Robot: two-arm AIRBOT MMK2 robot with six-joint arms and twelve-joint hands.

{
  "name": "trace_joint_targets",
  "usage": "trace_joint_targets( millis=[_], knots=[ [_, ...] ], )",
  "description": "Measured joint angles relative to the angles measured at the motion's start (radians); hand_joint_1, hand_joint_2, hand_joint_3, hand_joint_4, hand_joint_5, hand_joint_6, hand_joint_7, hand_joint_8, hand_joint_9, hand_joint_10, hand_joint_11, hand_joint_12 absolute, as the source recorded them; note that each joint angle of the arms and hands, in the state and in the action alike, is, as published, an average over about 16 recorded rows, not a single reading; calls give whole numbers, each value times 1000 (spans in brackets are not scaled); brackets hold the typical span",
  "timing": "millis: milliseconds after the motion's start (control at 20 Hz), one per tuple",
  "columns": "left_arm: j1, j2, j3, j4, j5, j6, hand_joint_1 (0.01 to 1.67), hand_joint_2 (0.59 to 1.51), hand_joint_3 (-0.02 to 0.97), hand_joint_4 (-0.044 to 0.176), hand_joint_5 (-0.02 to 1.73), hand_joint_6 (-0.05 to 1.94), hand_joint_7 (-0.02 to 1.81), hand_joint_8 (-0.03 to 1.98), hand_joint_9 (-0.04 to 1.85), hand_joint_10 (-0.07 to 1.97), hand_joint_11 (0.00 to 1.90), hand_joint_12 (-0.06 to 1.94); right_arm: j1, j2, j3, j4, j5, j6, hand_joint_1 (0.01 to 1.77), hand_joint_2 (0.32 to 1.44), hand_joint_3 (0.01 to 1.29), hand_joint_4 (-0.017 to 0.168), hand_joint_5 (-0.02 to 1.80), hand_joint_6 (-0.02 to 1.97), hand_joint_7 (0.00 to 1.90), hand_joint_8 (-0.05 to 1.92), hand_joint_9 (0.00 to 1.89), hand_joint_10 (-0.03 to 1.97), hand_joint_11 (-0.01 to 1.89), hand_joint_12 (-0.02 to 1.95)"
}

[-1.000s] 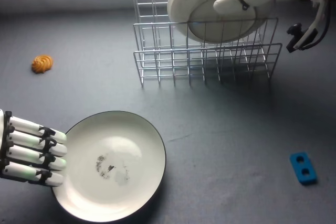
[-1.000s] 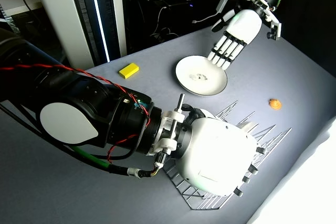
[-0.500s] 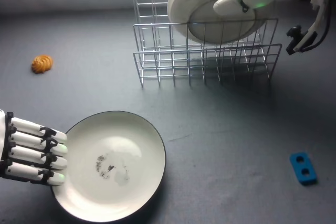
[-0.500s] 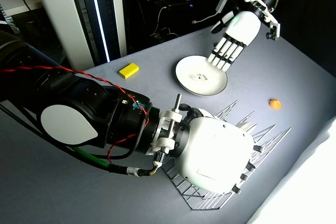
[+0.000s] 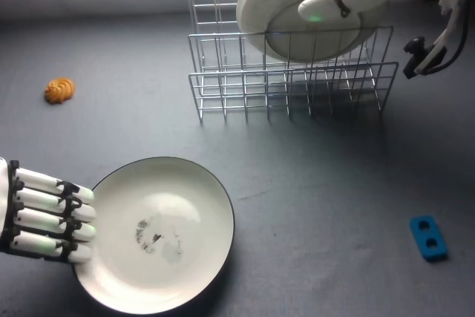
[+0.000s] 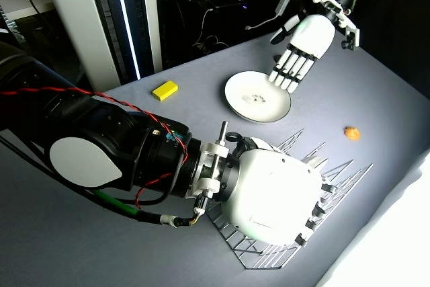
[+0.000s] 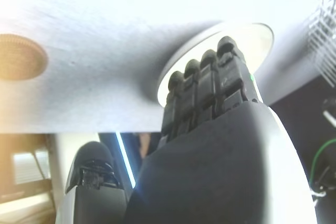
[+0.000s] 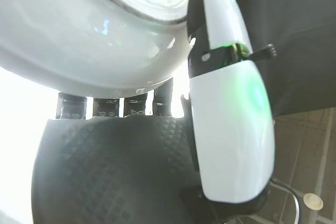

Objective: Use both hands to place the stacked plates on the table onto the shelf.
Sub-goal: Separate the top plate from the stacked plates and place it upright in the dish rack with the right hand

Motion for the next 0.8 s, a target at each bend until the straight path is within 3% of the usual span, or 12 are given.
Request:
trace_joint_targets(
  millis=[300,800],
  knots=[
    [14,3,-16,-7,16,-1,23,1136,18,0,98,-1,49,8,21,9,21,12,-5,0,0,-2,3,0,1168,992,16,-6,673,40,733,18,746,8,389,1116],
    [34,4,-34,-39,37,-2,23,1143,18,0,91,9,45,8,20,9,18,9,7,20,-7,-7,6,-11,1113,980,15,-4,431,12,447,16,451,12,110,1009]
  ],
)
